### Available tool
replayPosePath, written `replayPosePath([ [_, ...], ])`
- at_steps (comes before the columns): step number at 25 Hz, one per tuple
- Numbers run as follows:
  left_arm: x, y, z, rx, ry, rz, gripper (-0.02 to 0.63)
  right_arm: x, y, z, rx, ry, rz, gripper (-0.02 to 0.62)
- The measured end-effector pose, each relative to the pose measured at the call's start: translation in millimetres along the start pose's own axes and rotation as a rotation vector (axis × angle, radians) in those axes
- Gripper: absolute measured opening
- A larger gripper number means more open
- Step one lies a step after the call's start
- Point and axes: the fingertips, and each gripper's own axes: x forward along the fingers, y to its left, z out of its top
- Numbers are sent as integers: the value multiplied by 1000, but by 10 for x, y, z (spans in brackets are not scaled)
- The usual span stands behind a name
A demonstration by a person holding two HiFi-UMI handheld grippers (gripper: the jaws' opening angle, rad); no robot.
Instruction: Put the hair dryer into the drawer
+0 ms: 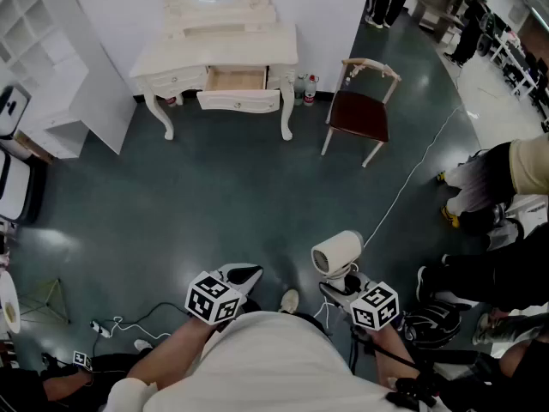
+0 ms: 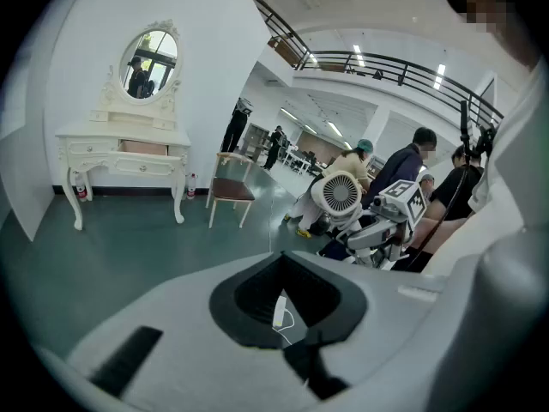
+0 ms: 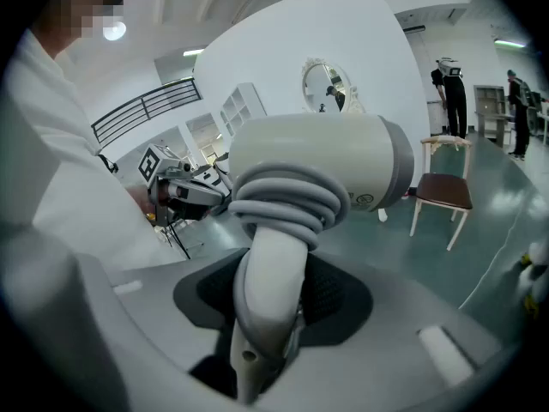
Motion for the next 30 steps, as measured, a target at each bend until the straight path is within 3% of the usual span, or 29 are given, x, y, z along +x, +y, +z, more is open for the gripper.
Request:
replayPosePath([
  [9, -650, -41, -41, 2, -76, -6, 3, 271, 727, 159, -25, 16, 38, 173],
  [16, -1317, 317, -358, -43, -102, 33, 3, 633, 1207, 276, -35, 46, 56, 173],
  [24, -1687, 749, -539, -98, -158, 52, 3, 1087, 1399, 419, -102, 103, 33, 173],
  [30, -1581, 1095, -389, -124, -171, 76, 3, 1353, 1096, 727, -146, 137, 55, 172],
])
